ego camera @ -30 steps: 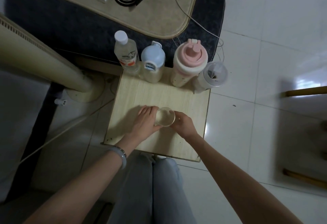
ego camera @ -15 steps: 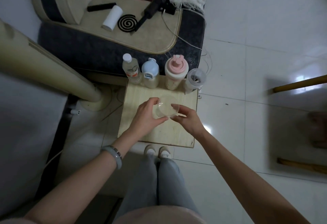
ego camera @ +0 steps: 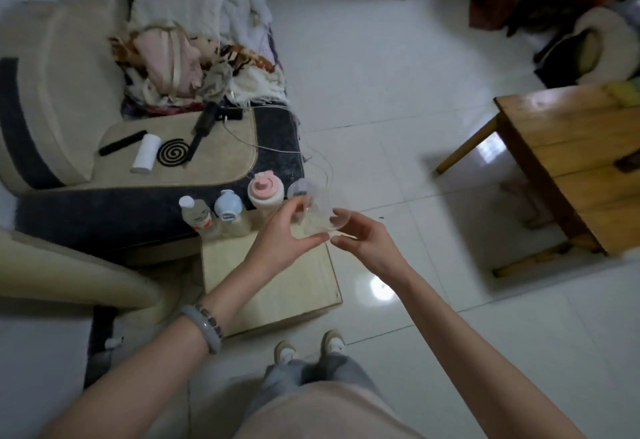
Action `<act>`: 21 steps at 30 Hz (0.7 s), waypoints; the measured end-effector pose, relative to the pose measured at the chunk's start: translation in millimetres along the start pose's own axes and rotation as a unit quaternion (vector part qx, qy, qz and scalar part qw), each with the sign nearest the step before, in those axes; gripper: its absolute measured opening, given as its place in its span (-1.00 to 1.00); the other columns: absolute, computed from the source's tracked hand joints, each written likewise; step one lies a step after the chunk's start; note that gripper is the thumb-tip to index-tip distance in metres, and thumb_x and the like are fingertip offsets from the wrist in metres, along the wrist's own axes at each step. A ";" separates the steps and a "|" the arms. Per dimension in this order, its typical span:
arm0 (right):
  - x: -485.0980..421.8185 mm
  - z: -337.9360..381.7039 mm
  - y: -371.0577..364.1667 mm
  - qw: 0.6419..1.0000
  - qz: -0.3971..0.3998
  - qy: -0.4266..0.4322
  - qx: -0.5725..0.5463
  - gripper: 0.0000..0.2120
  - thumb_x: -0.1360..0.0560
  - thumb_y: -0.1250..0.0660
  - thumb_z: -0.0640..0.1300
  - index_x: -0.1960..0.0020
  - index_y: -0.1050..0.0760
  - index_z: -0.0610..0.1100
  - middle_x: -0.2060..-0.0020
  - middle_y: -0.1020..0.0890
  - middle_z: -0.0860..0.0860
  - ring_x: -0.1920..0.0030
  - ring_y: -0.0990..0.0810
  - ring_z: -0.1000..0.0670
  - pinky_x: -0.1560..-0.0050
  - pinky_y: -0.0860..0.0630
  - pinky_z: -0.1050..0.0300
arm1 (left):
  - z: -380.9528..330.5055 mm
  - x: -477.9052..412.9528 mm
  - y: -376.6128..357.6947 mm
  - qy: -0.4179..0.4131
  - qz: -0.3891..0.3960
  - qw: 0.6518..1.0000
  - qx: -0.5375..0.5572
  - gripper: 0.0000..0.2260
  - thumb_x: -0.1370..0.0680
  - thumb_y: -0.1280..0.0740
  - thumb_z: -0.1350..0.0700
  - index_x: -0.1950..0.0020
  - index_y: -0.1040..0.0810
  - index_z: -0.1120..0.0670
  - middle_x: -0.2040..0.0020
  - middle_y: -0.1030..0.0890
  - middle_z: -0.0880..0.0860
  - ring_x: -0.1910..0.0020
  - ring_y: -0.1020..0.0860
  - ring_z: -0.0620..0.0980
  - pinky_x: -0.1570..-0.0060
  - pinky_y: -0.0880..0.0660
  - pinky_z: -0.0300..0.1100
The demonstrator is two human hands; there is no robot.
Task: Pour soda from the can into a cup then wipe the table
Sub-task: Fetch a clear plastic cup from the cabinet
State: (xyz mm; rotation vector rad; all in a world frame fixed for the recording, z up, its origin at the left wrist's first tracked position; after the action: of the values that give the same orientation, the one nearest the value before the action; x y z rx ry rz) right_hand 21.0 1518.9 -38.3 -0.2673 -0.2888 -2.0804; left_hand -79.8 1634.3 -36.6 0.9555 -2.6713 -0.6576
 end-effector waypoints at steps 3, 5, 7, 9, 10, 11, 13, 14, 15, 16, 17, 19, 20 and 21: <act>21.7 7.2 35.0 0.999 -0.049 0.009 -0.009 -0.60 -0.41 -0.42 -0.33 -0.04 -0.51 0.14 0.13 -0.67 0.28 0.01 -0.61 0.26 0.08 -0.51 0.40 | -28.7 -10.5 -29.1 -0.035 0.031 0.999 -0.013 -0.46 -0.33 -0.53 -0.08 -0.25 -0.43 -0.08 -0.18 -0.52 -0.14 -0.14 -0.48 -0.17 -0.08 -0.39 -0.33; 38.3 5.1 61.4 0.996 -0.084 0.013 -0.016 -0.60 -0.42 -0.40 -0.36 -0.06 -0.50 0.10 0.09 -0.66 0.22 0.02 -0.61 0.29 0.09 -0.50 0.41 | -48.2 -12.4 -54.4 -0.050 0.058 0.997 -0.015 -0.47 -0.32 -0.53 -0.09 -0.23 -0.42 -0.10 -0.16 -0.52 -0.15 -0.10 -0.49 -0.22 -0.07 -0.41 -0.32; 56.3 -1.4 89.6 0.993 -0.118 0.015 -0.021 -0.58 -0.42 -0.37 -0.40 -0.11 -0.48 0.04 0.03 -0.63 0.14 0.03 -0.60 0.30 0.07 -0.50 0.40 | -69.4 -10.9 -81.7 -0.071 0.085 0.994 -0.021 -0.49 -0.31 -0.51 -0.12 -0.18 -0.41 -0.16 -0.13 -0.51 -0.20 -0.07 -0.45 -0.37 -0.02 -0.36 -0.42; 77.0 -7.7 117.7 0.989 -0.147 0.014 -0.024 -0.56 -0.42 -0.35 -0.43 -0.12 -0.48 0.03 0.02 -0.62 0.13 0.01 -0.60 0.27 0.04 -0.51 0.38 | -90.8 -7.7 -109.4 -0.090 0.109 0.990 -0.029 -0.51 -0.30 -0.50 -0.14 -0.15 -0.39 -0.20 -0.11 -0.51 -0.24 -0.07 -0.42 -0.47 0.00 -0.32 -0.47; 85.6 -10.6 128.7 0.987 -0.156 0.012 -0.025 -0.55 -0.42 -0.34 -0.45 -0.10 -0.49 0.05 0.03 -0.63 0.13 0.00 -0.60 0.25 0.03 -0.51 0.38 | -99.1 -6.2 -120.5 -0.096 0.118 0.988 -0.032 -0.52 -0.31 -0.51 -0.12 -0.14 -0.39 -0.21 -0.11 -0.51 -0.25 -0.07 -0.41 -0.48 0.00 -0.31 -0.47; 98.0 -15.0 144.4 0.985 -0.170 0.009 -0.025 -0.53 -0.42 -0.32 -0.46 -0.08 -0.50 0.08 0.04 -0.63 0.15 0.00 -0.60 0.24 0.02 -0.51 0.37 | -110.5 -3.5 -137.5 -0.106 0.131 0.985 -0.035 -0.53 -0.31 -0.51 -0.11 -0.14 -0.39 -0.20 -0.10 -0.50 -0.26 -0.07 -0.40 -0.49 0.01 -0.31 -0.48; 123.2 -24.9 173.0 0.981 -0.193 0.005 -0.024 -0.51 -0.41 -0.30 -0.48 -0.09 -0.50 0.08 0.02 -0.64 0.13 -0.05 -0.60 0.20 -0.04 -0.51 0.33 | -130.4 3.3 -171.4 -0.120 0.154 0.980 -0.041 -0.52 -0.32 -0.52 -0.08 -0.16 -0.40 -0.17 -0.09 -0.49 -0.26 -0.07 -0.38 -0.51 0.05 -0.31 -0.49; 135.9 -31.0 187.4 0.979 -0.203 0.004 -0.026 -0.51 -0.41 -0.29 -0.48 -0.14 -0.50 0.04 -0.02 -0.64 0.08 -0.10 -0.59 0.14 -0.10 -0.50 0.28 | -141.4 7.5 -188.8 -0.128 0.165 0.977 -0.043 -0.52 -0.33 -0.53 -0.07 -0.16 -0.40 -0.16 -0.09 -0.49 -0.26 -0.07 -0.38 -0.51 0.06 -0.31 -0.51; 148.8 -37.3 202.5 0.977 -0.213 0.002 -0.031 -0.51 -0.41 -0.28 -0.48 -0.19 -0.49 -0.02 -0.08 -0.63 0.02 -0.14 -0.58 0.08 -0.15 -0.49 0.22 | -152.8 12.2 -206.6 -0.135 0.175 0.974 -0.041 -0.51 -0.32 -0.53 -0.07 -0.17 -0.40 -0.16 -0.10 -0.49 -0.26 -0.08 -0.39 -0.50 0.06 -0.32 -0.52; 162.5 -43.3 218.2 0.975 -0.221 0.000 -0.033 -0.51 -0.41 -0.28 -0.48 -0.23 -0.47 -0.07 -0.11 -0.61 -0.01 -0.17 -0.57 0.04 -0.19 -0.48 0.18 | -163.9 17.5 -225.8 -0.142 0.184 0.972 -0.037 -0.51 -0.32 -0.53 -0.06 -0.16 -0.41 -0.16 -0.10 -0.50 -0.25 -0.08 -0.41 -0.48 0.05 -0.32 -0.54; 176.9 -48.8 234.6 0.973 -0.230 -0.002 -0.033 -0.51 -0.41 -0.28 -0.47 -0.25 -0.46 -0.08 -0.12 -0.60 -0.02 -0.18 -0.56 0.03 -0.20 -0.47 0.17 | -175.0 23.7 -245.8 -0.148 0.194 0.969 -0.032 -0.51 -0.32 -0.53 -0.06 -0.16 -0.40 -0.15 -0.10 -0.51 -0.25 -0.09 -0.42 -0.46 0.04 -0.32 -0.55; 207.1 -61.0 269.9 0.968 -0.249 -0.008 -0.029 -0.51 -0.41 -0.28 -0.46 -0.26 -0.46 -0.09 -0.11 -0.60 -0.01 -0.17 -0.56 0.04 -0.20 -0.46 0.19 | -196.7 38.6 -287.6 -0.156 0.212 0.965 -0.023 -0.50 -0.31 -0.54 -0.05 -0.16 -0.40 -0.16 -0.10 -0.52 -0.25 -0.10 -0.44 -0.42 -0.01 -0.33 -0.53; 222.7 -67.8 288.1 0.966 -0.257 -0.012 -0.028 -0.51 -0.41 -0.28 -0.46 -0.28 -0.46 -0.11 -0.12 -0.61 0.00 -0.17 -0.56 0.06 -0.20 -0.46 0.21 | -207.2 46.7 -308.6 -0.159 0.218 0.963 -0.017 -0.49 -0.31 -0.54 -0.05 -0.17 -0.39 -0.17 -0.10 -0.52 -0.25 -0.11 -0.45 -0.40 -0.03 -0.33 -0.52; 238.2 -74.4 306.4 0.964 -0.265 -0.015 -0.026 -0.50 -0.41 -0.28 -0.46 -0.29 -0.45 -0.13 -0.12 -0.60 0.00 -0.17 -0.56 0.07 -0.18 -0.47 0.24 | -217.5 54.5 -329.3 -0.162 0.224 0.961 -0.010 -0.48 -0.30 -0.54 -0.05 -0.18 -0.39 -0.18 -0.11 -0.53 -0.25 -0.11 -0.46 -0.38 -0.03 -0.33 -0.54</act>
State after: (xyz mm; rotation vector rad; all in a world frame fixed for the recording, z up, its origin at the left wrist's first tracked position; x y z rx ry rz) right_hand 162.9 1151.4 -6.8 -0.2752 -0.3522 -2.6179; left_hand 134.6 1300.2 -2.5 0.2236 -3.0005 -0.7840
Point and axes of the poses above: each hand's wrist, its own x-axis away from the middle knuckle, its own y-axis out of the back of the hand, z = x × y, the point moved 10 cm from there along -x, towards the middle knuckle
